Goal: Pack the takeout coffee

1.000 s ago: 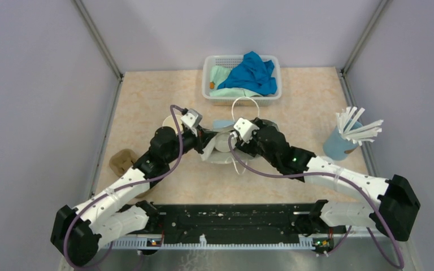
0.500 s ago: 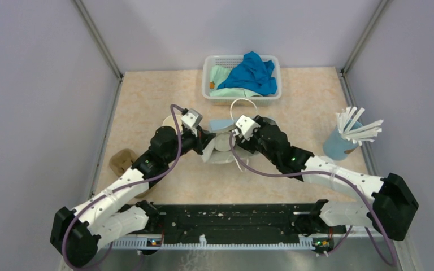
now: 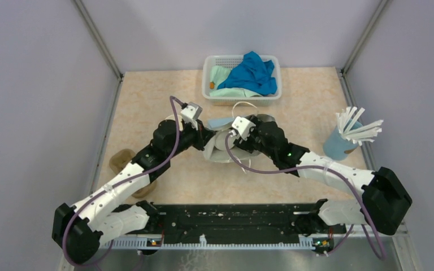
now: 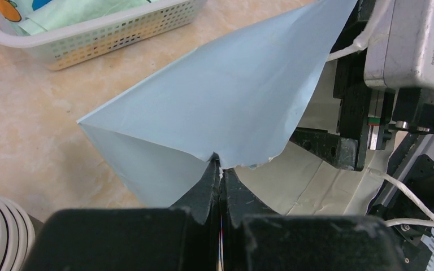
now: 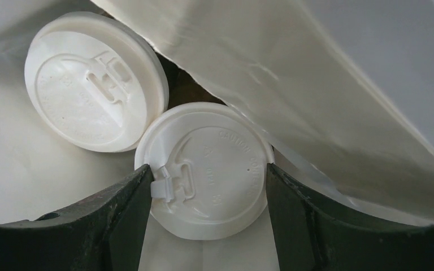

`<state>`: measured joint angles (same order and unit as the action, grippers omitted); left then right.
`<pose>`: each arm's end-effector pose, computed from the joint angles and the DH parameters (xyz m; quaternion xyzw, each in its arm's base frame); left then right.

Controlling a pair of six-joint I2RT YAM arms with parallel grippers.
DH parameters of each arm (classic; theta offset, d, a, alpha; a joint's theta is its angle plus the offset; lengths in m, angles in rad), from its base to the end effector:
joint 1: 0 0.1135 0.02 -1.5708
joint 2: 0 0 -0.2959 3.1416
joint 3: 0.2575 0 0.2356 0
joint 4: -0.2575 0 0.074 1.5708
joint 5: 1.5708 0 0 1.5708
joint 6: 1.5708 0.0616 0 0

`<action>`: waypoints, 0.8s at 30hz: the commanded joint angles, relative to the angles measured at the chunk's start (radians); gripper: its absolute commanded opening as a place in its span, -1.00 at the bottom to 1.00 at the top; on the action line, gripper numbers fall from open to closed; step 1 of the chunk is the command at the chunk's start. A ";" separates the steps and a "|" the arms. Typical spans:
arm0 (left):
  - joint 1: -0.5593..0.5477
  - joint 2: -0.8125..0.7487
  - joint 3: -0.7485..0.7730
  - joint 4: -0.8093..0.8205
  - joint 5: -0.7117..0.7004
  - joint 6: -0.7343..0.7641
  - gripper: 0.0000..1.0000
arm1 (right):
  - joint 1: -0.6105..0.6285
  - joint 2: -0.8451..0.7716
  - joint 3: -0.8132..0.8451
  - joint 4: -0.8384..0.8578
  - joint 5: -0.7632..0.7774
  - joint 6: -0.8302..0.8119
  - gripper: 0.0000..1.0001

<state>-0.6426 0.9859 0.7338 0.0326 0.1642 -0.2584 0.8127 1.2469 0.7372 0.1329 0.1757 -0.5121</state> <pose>0.1731 -0.1422 0.3321 0.1988 0.7536 -0.3290 0.5332 0.1998 0.1953 0.2857 -0.4678 0.6799 0.0121 0.5645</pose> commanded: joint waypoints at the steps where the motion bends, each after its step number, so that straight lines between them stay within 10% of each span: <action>1: -0.002 0.005 0.059 -0.063 -0.013 -0.024 -1.00 | -0.014 0.018 0.066 -0.043 -0.068 -0.026 0.34; 24: 0.004 0.046 0.129 -0.170 -0.031 -0.080 -1.00 | -0.083 0.160 0.146 -0.013 -0.093 -0.174 0.51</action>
<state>-0.6407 1.0264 0.8215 -0.1242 0.1246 -0.3195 0.7536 1.3827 0.8349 0.1154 0.0830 -0.6617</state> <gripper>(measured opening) 0.006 0.742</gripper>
